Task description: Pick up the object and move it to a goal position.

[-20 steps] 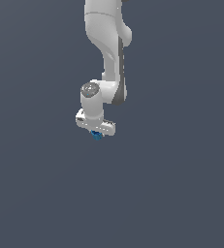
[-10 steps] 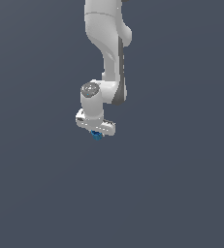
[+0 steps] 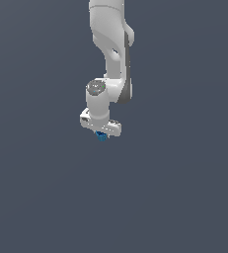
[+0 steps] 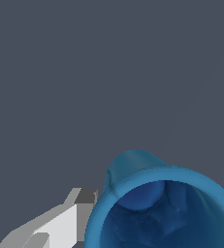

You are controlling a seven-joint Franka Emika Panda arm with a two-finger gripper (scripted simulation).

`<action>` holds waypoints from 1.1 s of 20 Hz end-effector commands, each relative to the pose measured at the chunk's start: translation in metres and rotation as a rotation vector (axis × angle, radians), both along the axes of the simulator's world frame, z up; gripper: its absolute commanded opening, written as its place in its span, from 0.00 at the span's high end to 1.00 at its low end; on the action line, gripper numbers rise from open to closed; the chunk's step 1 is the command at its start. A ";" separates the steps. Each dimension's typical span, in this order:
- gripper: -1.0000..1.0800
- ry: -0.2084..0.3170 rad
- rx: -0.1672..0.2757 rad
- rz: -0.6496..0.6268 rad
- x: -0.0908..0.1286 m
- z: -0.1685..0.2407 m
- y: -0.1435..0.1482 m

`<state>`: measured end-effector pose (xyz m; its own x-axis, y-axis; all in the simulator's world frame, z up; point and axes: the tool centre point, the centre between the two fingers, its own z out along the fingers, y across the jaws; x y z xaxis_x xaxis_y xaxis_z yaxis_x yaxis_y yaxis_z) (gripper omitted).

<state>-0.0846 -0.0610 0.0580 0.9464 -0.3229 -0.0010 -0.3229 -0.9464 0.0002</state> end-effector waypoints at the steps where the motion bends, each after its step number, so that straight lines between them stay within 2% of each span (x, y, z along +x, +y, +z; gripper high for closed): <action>1: 1.00 -0.002 0.000 0.001 0.001 0.012 0.012; 7: 1.00 -0.002 -0.001 0.001 0.002 0.053 0.054; 22: 1.00 -0.002 -0.003 0.001 0.007 0.180 0.182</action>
<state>-0.0775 0.1098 0.2267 0.9470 -0.3213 0.0016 -0.3213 -0.9470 0.0021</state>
